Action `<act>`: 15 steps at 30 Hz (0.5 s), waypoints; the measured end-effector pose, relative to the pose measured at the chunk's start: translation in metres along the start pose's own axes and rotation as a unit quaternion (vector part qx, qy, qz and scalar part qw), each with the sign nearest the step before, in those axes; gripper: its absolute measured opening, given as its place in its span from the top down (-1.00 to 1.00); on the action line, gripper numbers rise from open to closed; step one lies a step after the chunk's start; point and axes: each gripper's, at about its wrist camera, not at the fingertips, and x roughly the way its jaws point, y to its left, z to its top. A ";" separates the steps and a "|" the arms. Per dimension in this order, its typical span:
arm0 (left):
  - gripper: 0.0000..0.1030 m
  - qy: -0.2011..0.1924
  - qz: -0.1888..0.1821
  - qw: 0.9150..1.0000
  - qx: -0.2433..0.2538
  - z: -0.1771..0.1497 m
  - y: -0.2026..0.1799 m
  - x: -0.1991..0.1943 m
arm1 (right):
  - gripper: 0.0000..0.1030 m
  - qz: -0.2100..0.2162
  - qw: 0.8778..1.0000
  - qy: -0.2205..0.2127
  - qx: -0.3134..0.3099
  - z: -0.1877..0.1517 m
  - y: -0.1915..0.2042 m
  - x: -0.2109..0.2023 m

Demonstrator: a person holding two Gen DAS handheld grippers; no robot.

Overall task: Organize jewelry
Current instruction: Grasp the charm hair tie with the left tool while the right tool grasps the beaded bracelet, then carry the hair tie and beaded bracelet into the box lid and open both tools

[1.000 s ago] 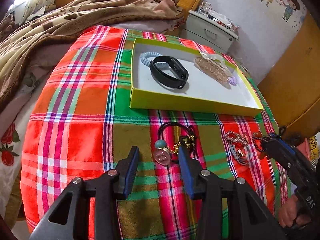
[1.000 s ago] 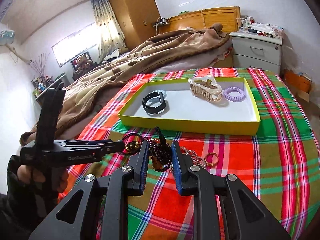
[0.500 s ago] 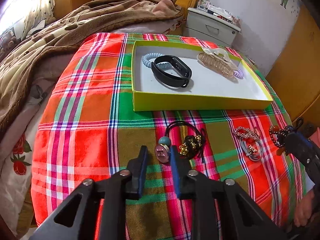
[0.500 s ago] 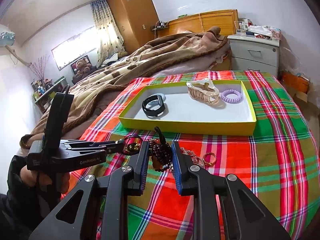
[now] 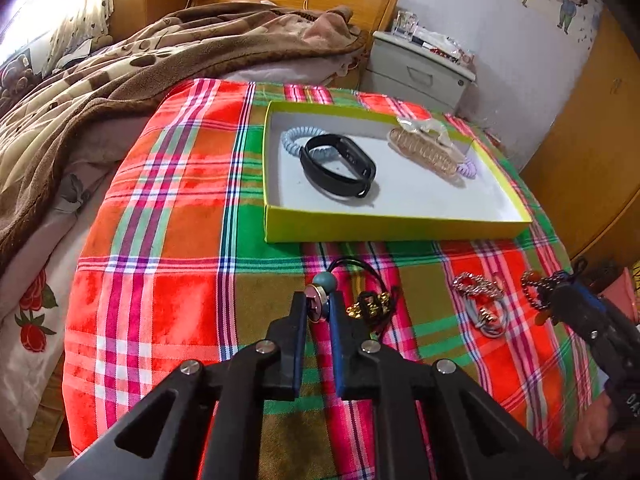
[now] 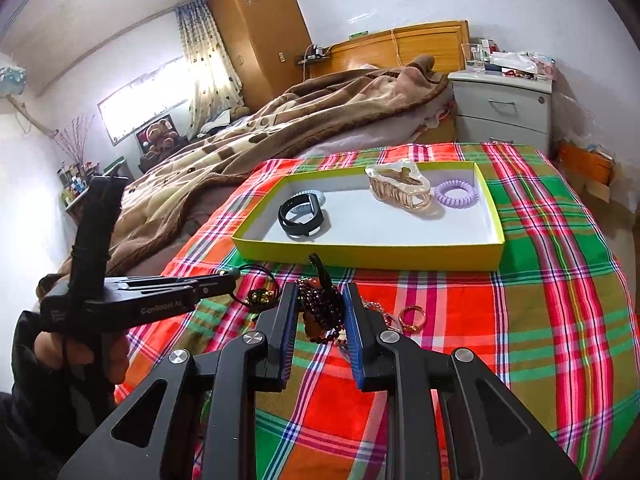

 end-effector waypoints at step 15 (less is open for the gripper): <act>0.77 -0.035 -0.044 0.998 -0.005 0.016 -0.007 -0.031 | 0.55 -0.013 1.000 -0.018 0.011 0.008 -0.006 -0.009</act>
